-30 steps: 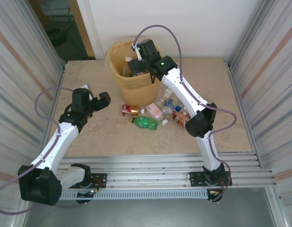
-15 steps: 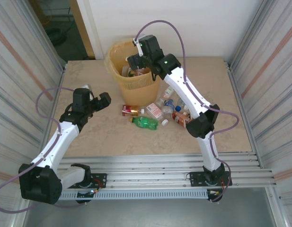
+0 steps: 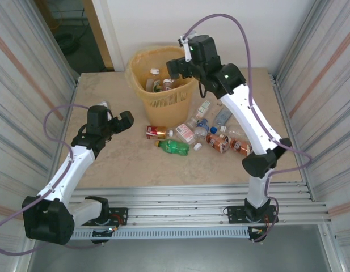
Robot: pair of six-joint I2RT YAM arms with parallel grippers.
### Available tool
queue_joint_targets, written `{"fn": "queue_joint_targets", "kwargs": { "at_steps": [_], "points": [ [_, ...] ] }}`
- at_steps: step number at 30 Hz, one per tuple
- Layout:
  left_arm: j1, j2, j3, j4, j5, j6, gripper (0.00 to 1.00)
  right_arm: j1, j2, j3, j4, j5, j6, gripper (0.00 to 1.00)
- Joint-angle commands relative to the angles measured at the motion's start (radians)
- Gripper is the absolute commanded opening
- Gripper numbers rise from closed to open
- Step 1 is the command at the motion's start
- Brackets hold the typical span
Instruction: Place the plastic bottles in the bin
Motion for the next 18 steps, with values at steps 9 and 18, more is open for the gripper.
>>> {"fn": "queue_joint_targets", "kwargs": {
  "at_steps": [9,18],
  "points": [
    [-0.139,-0.026,-0.007,-0.011,-0.049,0.226,0.99,-0.043,-0.392,-0.547,0.067,0.068,0.194,0.98],
    [-0.335,-0.071,-0.099,0.050,-0.086,0.376,0.99,-0.133,-0.644,-0.922,0.069,0.059,0.365,0.98]
  ]
}}
